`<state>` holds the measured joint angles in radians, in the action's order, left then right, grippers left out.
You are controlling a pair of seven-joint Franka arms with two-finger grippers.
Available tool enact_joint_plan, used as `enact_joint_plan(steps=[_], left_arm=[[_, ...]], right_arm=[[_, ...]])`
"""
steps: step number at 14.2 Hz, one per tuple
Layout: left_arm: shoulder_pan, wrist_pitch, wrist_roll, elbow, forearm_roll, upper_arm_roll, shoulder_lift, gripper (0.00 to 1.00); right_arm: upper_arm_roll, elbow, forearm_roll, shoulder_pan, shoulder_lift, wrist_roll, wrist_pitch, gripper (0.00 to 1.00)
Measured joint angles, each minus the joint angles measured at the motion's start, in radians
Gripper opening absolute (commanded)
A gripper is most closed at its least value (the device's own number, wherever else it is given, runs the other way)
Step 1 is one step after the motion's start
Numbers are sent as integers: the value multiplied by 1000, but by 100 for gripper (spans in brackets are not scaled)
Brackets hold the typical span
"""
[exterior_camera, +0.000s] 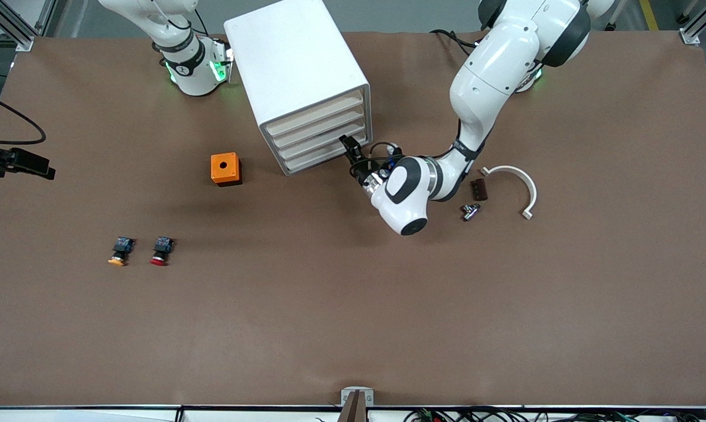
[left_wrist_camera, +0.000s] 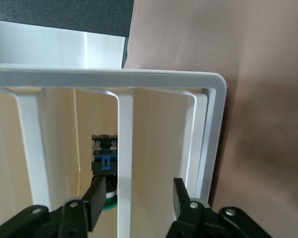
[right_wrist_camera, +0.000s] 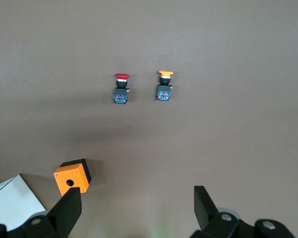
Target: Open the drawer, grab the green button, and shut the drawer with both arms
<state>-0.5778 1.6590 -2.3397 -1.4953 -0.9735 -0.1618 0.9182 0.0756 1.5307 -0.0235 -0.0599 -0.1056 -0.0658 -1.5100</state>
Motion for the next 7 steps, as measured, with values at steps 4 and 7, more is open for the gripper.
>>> enact_joint_plan(steps=[4,7], left_arm=[[-30,-6,-1,0,-1,0,4,14],[-35,-12,-1,1,-5,0,4,0]], right_arm=[[-1,1,0,0,-1,15,8,100],[-7,1,0,7,-1,88,21,100]])
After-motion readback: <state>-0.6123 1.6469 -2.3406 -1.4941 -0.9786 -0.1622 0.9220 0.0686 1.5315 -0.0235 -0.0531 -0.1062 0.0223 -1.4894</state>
